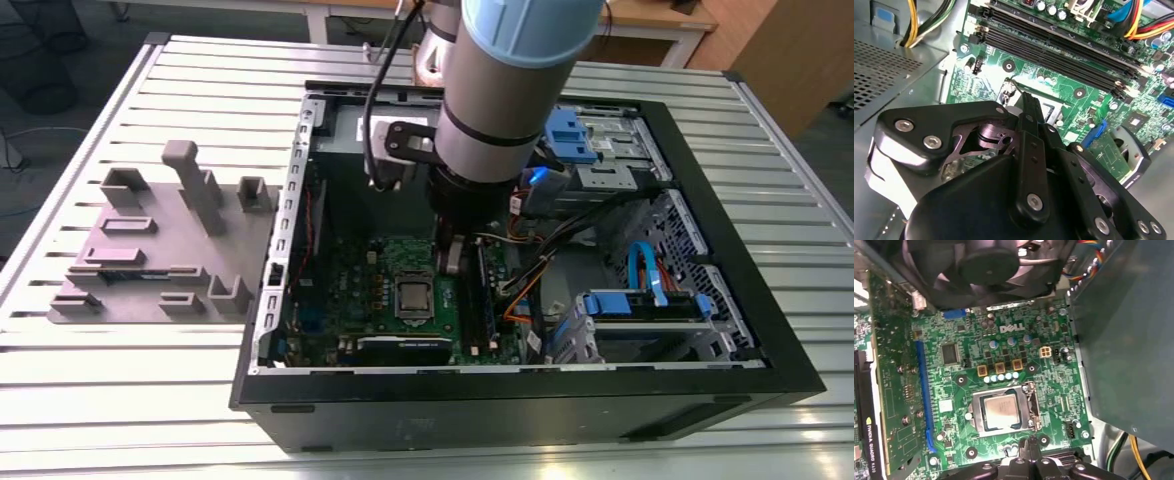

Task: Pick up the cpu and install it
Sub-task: 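Install the first cpu locking lever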

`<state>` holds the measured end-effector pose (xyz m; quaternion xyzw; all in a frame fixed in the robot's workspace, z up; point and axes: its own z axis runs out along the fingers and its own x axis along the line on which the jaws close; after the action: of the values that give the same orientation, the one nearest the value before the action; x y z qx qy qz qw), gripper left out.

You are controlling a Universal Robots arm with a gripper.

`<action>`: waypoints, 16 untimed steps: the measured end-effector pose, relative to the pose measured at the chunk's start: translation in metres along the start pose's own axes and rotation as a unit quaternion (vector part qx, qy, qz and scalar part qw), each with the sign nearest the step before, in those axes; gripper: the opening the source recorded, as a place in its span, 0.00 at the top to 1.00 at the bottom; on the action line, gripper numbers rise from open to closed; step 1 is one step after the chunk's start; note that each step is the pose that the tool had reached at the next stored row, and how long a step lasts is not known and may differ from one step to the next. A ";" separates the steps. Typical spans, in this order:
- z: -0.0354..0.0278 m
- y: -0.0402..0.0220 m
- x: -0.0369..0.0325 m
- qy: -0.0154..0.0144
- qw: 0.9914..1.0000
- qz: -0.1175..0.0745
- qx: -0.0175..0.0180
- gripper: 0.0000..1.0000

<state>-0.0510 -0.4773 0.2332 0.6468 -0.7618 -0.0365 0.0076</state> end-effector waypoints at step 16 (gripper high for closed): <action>0.0058 -0.0033 0.0180 0.001 1.000 -0.019 -0.001 0.90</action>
<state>-0.0511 -0.4953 0.2265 0.6615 -0.7490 -0.0364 0.0082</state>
